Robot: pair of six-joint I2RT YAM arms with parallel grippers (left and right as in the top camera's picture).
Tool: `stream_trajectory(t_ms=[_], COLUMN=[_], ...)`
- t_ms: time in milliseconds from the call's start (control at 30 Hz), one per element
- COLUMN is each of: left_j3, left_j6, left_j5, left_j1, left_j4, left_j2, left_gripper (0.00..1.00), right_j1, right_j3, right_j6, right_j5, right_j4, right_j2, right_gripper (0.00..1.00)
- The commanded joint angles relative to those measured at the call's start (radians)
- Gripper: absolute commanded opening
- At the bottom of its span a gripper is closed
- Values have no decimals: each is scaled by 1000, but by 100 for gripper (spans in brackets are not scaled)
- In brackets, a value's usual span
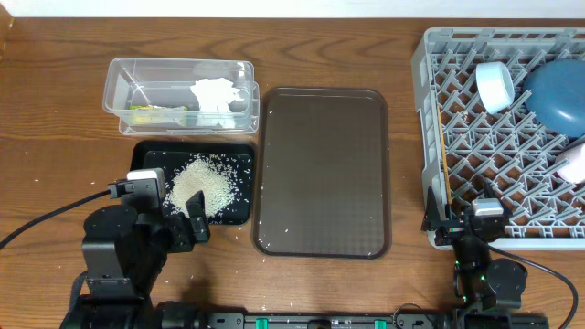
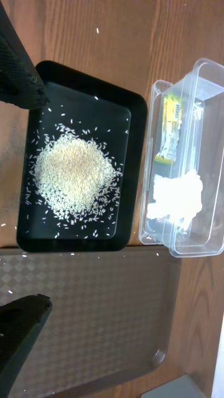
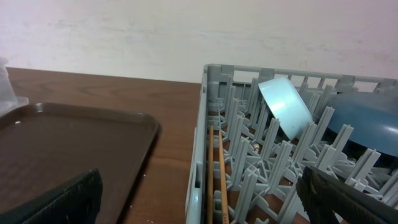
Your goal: Sort waste into correct bins and load items into the dishwasher rack
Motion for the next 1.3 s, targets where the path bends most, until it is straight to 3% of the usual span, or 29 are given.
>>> stream_trajectory(t_ms=[0,367,567,733,1033,1267], left_j3=[-4,-54,-319,-581,-871,-867], left_j6=[10,11,14,14,21,21], left_j5=[6,13,13,13,-24,2], left_j1=[-3,9,9,22,22,22], left_j4=[1,15,232,498,916,818], left_j2=[-2,-68,-273,-450,-560,-560], left_gripper=[98,98,98,98,98,98], right_j1=[9,9,9,9,9,9], right_j3=[-1,-1,-1,-1,-1,-1], right_j6=[-12,-12,-12,-12,-12,-12], right_j5=[13,13,13,13,13,13], right_j4=[-4,-4,-4,-4,-4,-4], right_j2=[-3,-3,-3,-3,-3,-3], right_gripper=[99,99,99,99,99,99])
